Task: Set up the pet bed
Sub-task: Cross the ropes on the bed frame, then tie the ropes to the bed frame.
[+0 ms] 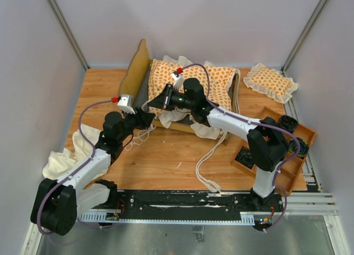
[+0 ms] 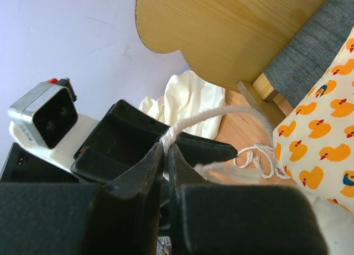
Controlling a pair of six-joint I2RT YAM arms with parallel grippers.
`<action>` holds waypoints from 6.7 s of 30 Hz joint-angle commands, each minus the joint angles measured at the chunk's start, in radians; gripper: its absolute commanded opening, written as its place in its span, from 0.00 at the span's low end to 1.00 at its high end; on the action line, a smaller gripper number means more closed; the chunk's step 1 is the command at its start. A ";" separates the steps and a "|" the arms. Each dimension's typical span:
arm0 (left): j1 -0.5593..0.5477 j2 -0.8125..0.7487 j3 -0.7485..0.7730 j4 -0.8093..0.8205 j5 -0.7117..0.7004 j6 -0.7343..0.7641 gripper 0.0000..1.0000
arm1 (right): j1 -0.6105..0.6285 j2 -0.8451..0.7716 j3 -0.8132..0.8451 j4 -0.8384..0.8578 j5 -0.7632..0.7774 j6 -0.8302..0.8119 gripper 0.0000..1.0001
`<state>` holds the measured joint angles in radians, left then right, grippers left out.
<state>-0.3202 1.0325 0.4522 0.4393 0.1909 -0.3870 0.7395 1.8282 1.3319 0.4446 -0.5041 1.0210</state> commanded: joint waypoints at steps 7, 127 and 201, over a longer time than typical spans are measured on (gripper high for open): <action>0.018 -0.119 0.031 -0.162 -0.313 -0.018 0.00 | 0.015 -0.084 -0.041 -0.059 0.003 -0.236 0.40; -0.103 -0.095 -0.038 -0.339 -0.281 -0.042 0.49 | 0.210 -0.391 -0.254 -0.323 0.403 -0.953 0.63; -0.520 -0.006 -0.071 -0.567 -0.819 -0.340 0.00 | 0.129 -0.741 -0.541 -0.172 0.398 -0.884 0.61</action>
<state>-0.8330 1.1191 0.3805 -0.1650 -0.5434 -0.7612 0.8825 1.0794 0.8074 0.2218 -0.0895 0.1307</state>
